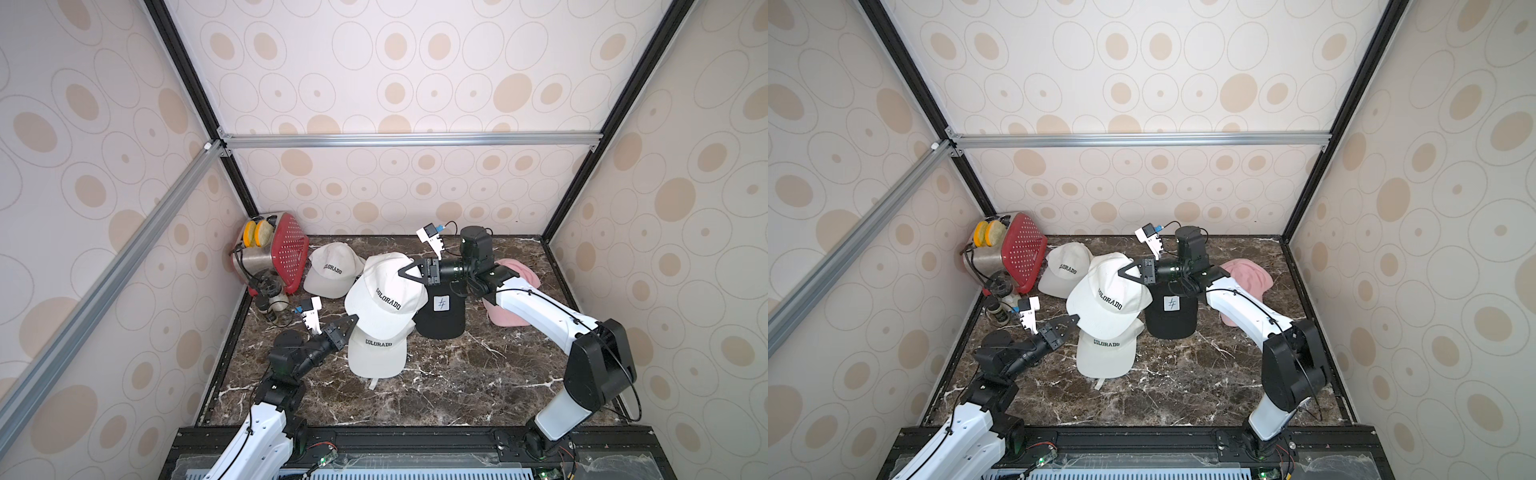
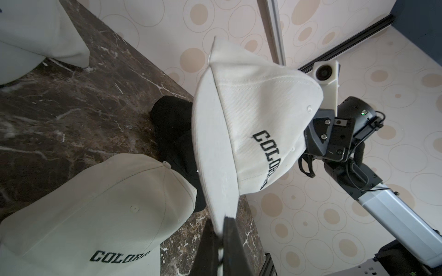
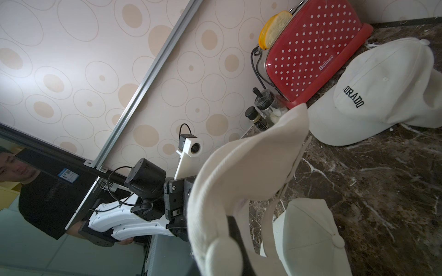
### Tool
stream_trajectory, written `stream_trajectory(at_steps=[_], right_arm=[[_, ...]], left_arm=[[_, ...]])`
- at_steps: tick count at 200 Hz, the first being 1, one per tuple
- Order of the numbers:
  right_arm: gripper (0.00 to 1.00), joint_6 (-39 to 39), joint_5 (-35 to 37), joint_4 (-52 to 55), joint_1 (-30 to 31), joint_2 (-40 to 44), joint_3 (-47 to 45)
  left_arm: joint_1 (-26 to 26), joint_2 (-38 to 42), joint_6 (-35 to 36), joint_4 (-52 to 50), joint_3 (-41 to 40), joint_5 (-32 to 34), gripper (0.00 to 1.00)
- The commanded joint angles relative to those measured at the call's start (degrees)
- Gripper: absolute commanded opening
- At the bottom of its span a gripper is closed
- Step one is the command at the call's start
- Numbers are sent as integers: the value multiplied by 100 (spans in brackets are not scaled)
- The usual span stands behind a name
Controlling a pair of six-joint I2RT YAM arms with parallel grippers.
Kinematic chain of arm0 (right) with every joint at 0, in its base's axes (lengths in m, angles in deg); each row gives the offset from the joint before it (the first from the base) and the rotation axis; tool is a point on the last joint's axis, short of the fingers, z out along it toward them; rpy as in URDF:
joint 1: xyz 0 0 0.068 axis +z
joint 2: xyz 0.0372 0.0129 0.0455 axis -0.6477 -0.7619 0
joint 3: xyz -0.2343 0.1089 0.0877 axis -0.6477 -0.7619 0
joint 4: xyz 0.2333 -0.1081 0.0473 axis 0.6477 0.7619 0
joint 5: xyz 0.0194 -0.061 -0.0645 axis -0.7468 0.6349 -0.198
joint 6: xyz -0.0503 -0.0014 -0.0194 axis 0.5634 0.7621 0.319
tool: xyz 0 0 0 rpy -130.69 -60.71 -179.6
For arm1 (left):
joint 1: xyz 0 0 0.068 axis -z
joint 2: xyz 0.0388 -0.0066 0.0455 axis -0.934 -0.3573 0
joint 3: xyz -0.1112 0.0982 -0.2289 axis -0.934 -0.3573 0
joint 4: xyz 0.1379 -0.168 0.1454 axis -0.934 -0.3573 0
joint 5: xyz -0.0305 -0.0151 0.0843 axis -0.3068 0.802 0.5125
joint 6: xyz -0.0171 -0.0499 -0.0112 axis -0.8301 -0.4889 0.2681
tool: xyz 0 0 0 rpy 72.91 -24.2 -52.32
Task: Stack the baseball caps by color
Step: Place the baseball cap on the baseball cap.
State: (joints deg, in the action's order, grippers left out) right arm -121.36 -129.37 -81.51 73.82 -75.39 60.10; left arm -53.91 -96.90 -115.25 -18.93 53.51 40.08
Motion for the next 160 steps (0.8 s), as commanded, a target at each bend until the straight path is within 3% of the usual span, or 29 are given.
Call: stream_trajectory(at_steps=[1,43,66,97,139,160], right_arm=[[0,191,-59,-58,-40,23,418],[1,543,-262,361,-104,151,558],[2,628,-676,689,-203,184,548],[3,1191,-640,1445,-217,375,367],[21,1513,-589,1866,-226,499,188],[36,1443,-497,1775,-248,524,195]], left_arm=[[75,-2,586,-1181,56,181,0],[76,6,531,-1542,22,637,0],[75,-54,284,-1285,-83,790,0],[82,-233,19,-709,-62,761,0],[76,-582,-191,-97,99,685,0],[78,-586,-136,-151,62,672,0]])
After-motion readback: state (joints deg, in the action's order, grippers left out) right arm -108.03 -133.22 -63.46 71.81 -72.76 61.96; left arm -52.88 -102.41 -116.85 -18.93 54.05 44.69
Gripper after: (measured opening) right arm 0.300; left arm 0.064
